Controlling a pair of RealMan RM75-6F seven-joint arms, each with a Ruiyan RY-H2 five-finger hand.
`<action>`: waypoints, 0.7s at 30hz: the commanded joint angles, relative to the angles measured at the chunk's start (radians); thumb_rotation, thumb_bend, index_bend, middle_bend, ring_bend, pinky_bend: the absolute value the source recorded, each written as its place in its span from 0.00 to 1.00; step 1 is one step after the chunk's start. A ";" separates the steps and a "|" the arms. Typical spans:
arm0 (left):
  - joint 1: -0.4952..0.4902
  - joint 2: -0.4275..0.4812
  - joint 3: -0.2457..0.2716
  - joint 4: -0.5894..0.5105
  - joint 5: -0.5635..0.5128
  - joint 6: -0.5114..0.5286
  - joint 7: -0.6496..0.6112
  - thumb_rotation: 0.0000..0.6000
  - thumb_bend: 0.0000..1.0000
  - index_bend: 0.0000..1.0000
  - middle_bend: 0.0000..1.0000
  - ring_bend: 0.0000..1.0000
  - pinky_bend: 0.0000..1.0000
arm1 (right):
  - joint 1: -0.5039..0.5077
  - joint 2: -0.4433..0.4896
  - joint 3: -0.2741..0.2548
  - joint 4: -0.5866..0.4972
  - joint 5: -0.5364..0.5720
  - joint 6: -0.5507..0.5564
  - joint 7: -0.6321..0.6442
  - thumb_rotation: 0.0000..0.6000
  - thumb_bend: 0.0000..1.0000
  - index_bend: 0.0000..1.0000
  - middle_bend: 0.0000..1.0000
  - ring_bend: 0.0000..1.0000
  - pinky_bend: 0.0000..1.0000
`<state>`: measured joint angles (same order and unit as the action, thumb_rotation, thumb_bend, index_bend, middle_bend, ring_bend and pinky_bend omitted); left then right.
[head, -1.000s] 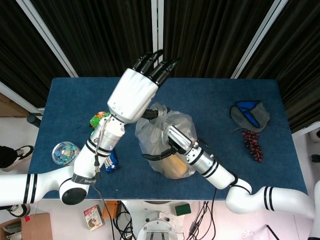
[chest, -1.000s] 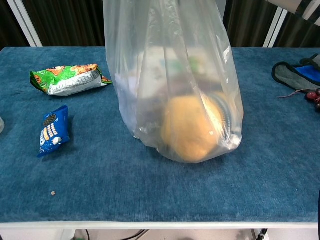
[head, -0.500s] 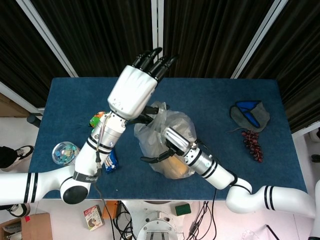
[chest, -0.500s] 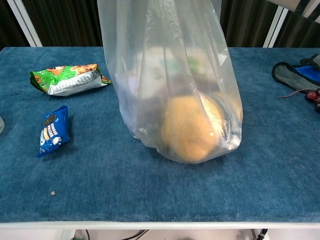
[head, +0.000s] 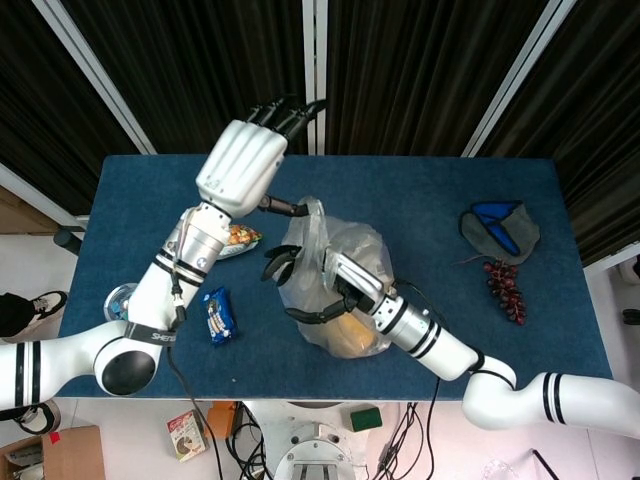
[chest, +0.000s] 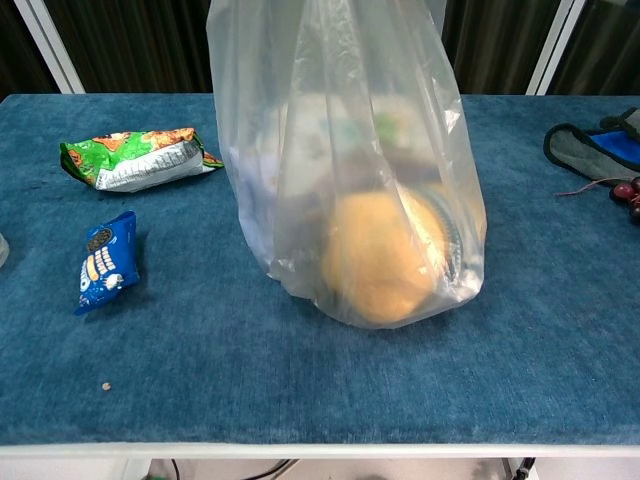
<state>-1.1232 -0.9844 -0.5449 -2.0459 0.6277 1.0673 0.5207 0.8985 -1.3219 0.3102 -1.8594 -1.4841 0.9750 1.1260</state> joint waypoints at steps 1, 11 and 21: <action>0.002 0.012 0.014 0.017 -0.011 -0.017 -0.016 0.72 0.00 0.08 0.21 0.10 0.18 | 0.007 0.036 0.007 -0.014 -0.010 -0.027 0.072 1.00 0.29 0.44 0.47 0.29 0.50; -0.009 0.116 0.036 0.030 -0.146 -0.186 -0.097 0.81 0.00 0.09 0.21 0.10 0.18 | 0.003 0.078 0.027 -0.035 0.001 -0.020 0.121 1.00 0.30 0.64 0.62 0.44 0.58; 0.018 0.257 0.041 0.058 -0.138 -0.433 -0.258 0.90 0.00 0.09 0.20 0.10 0.18 | -0.017 0.104 0.041 -0.062 0.022 0.003 0.139 1.00 0.31 0.68 0.66 0.46 0.61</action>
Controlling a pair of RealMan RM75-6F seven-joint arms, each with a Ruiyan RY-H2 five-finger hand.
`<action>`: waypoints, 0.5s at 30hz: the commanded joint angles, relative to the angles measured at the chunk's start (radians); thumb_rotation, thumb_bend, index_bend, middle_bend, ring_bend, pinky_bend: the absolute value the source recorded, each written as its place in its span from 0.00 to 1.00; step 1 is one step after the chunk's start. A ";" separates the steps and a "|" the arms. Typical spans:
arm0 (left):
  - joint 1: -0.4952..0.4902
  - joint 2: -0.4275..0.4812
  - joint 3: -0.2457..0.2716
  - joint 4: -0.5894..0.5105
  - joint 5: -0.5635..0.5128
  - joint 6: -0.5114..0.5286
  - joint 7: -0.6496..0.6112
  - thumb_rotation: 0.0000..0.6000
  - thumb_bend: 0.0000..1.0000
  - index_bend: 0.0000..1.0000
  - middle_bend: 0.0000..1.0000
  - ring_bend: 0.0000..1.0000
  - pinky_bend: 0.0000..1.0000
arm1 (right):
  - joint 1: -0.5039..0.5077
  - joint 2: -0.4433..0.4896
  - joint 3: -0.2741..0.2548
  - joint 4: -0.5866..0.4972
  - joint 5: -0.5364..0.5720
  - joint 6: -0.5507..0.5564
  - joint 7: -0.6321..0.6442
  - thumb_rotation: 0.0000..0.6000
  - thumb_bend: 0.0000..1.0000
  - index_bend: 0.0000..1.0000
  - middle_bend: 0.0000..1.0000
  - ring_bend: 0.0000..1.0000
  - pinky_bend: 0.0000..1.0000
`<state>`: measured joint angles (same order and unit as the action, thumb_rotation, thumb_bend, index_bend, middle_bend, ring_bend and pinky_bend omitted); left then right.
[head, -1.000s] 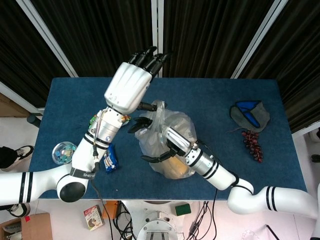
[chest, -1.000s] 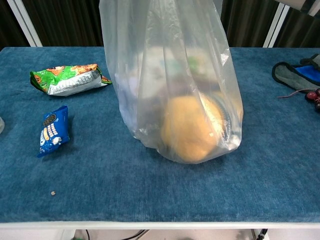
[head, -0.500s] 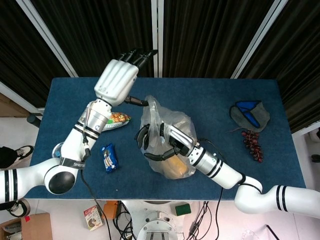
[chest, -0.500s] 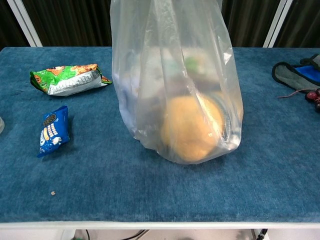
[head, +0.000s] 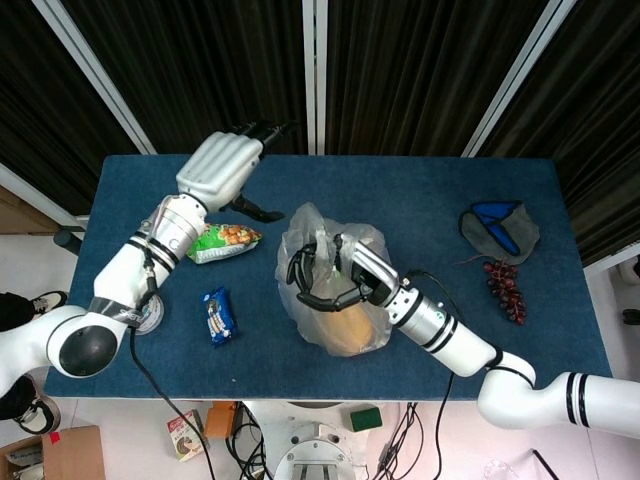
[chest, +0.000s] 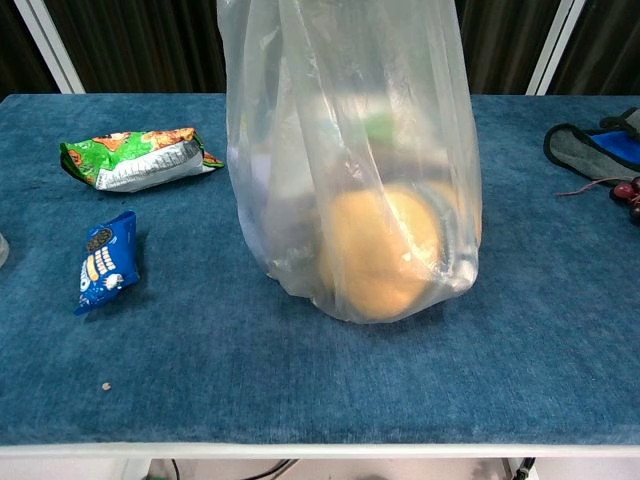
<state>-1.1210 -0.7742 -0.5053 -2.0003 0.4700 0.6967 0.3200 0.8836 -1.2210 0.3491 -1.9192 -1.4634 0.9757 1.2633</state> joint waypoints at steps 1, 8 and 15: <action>0.021 0.058 0.001 0.015 0.030 -0.075 -0.071 0.91 0.00 0.10 0.20 0.10 0.18 | -0.003 0.005 0.003 -0.004 0.002 0.003 0.003 1.00 0.31 0.68 0.66 0.46 0.61; 0.102 0.152 -0.034 0.027 0.096 -0.131 -0.233 0.93 0.05 0.10 0.19 0.10 0.18 | -0.013 0.019 0.016 -0.019 0.008 0.020 -0.004 1.00 0.31 0.68 0.66 0.46 0.61; 0.269 0.222 -0.110 0.029 0.259 -0.149 -0.479 1.00 0.05 0.10 0.18 0.10 0.18 | -0.026 0.016 0.045 -0.035 0.044 0.052 -0.014 1.00 0.31 0.68 0.66 0.46 0.61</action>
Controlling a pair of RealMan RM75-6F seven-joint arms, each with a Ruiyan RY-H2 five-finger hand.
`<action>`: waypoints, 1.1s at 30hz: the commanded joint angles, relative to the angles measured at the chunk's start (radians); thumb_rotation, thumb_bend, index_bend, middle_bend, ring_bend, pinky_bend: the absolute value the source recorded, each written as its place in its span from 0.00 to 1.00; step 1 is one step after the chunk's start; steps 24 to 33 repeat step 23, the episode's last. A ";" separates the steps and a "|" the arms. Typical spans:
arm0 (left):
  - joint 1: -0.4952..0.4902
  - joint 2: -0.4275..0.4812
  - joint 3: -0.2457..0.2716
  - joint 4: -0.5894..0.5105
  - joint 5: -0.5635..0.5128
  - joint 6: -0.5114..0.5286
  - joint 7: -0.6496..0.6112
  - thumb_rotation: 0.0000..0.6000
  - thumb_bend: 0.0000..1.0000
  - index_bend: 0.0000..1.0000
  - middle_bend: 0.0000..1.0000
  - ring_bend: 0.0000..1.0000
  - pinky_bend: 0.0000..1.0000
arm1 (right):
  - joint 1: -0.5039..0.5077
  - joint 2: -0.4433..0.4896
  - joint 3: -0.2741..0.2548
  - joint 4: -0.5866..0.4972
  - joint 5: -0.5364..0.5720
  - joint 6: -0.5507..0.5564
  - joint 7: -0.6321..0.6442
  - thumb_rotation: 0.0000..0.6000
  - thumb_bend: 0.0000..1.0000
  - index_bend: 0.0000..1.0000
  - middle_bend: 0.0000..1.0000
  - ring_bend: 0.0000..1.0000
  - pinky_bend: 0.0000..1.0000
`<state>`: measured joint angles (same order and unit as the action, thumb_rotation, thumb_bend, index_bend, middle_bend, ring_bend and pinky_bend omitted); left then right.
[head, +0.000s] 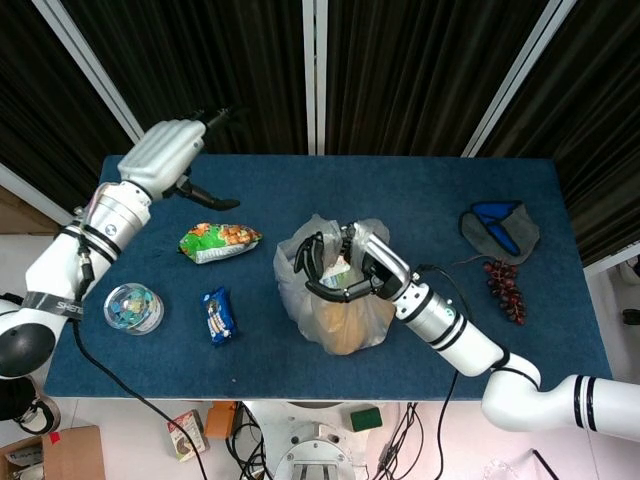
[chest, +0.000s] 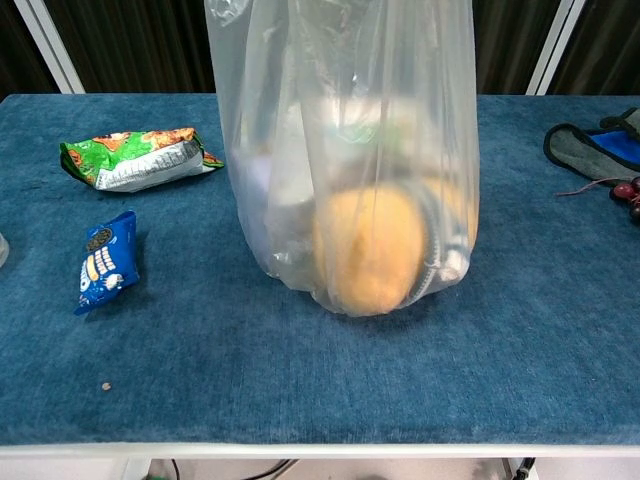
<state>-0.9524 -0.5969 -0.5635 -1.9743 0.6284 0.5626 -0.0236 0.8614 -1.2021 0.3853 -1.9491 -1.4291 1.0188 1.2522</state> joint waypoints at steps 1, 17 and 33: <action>0.137 0.047 -0.065 0.004 0.136 0.000 -0.183 1.00 0.05 0.10 0.18 0.10 0.18 | -0.005 -0.004 0.017 -0.008 0.018 0.016 -0.008 1.00 0.31 0.68 0.66 0.46 0.61; 0.356 -0.181 0.075 0.139 0.490 0.312 -0.390 1.00 0.04 0.10 0.18 0.10 0.18 | 0.036 0.066 0.214 -0.079 0.155 0.030 -0.147 1.00 0.31 0.45 0.49 0.28 0.30; 0.367 -0.225 0.112 0.205 0.541 0.321 -0.459 1.00 0.05 0.10 0.18 0.10 0.18 | 0.060 0.121 0.296 -0.108 0.211 0.012 -0.186 1.00 0.30 0.40 0.45 0.25 0.26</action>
